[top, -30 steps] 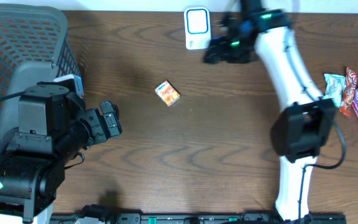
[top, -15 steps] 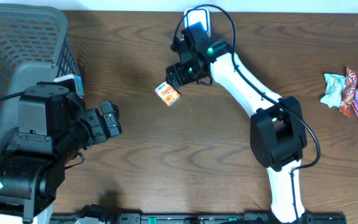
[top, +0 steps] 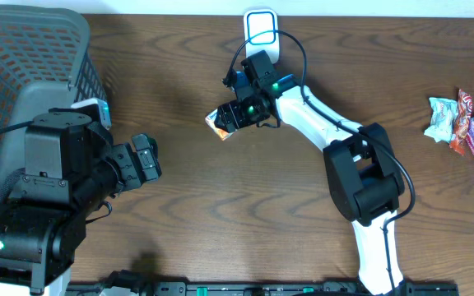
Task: Scan the item barcode
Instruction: 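Hold the orange packet up in front of the scanner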
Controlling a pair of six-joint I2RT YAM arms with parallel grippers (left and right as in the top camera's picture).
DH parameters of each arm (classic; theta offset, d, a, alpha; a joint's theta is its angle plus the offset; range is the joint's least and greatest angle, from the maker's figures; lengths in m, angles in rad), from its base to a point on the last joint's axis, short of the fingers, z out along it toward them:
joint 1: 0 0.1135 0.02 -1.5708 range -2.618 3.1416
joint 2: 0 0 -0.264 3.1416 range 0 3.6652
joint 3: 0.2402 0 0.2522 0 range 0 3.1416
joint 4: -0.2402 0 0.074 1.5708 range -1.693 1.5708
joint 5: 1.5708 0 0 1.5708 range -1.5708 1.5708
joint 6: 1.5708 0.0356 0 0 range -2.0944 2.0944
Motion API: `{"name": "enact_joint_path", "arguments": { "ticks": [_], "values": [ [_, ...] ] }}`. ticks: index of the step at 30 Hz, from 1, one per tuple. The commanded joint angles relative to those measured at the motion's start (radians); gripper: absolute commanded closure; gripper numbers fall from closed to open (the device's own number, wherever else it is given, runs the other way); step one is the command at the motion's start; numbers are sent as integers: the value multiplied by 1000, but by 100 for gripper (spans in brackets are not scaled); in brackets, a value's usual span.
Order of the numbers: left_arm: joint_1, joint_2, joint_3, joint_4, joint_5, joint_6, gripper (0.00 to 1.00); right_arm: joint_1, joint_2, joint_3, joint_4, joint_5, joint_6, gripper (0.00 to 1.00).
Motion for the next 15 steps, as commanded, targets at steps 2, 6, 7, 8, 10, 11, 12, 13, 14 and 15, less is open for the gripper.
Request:
{"name": "enact_joint_path", "arguments": {
  "ticks": [2, 6, 7, 8, 10, 11, 12, 13, 14, 15],
  "values": [
    [6, -1, 0, -2, -9, 10, 2, 9, 61, -5, 11, -25, 11, 27],
    [6, -1, 1, -2, -9, 10, 2, 10, 86, -5, 8, -25, 14, 44],
    [6, -1, 1, -2, -9, 10, 2, 10, 91, -5, 6, -27, 15, 51],
    [6, -1, 1, -2, -9, 10, 2, 10, 92, -5, 3, -30, 15, 61],
    [6, -1, 0, -2, -9, 10, 2, 10, 95, -5, -8, -29, 15, 83],
    [6, -1, 0, -2, -9, 10, 2, 10, 95, -5, -11, -29, 15, 91],
    [6, -1, 1, -2, -9, 10, 2, 10, 92, -3, -14, -29, 15, 98],
    [6, -1, 1, -2, -9, 10, 2, 9, 87, 4, -21, -28, 15, 99],
    [6, -1, 1, -2, -9, 10, 2, 9, 84, 10, -26, -27, 15, 99],
    [6, -1, 1, -2, -9, 10, 2, 8, 74, 22, -41, -16, 14, 99]
  ]
}}
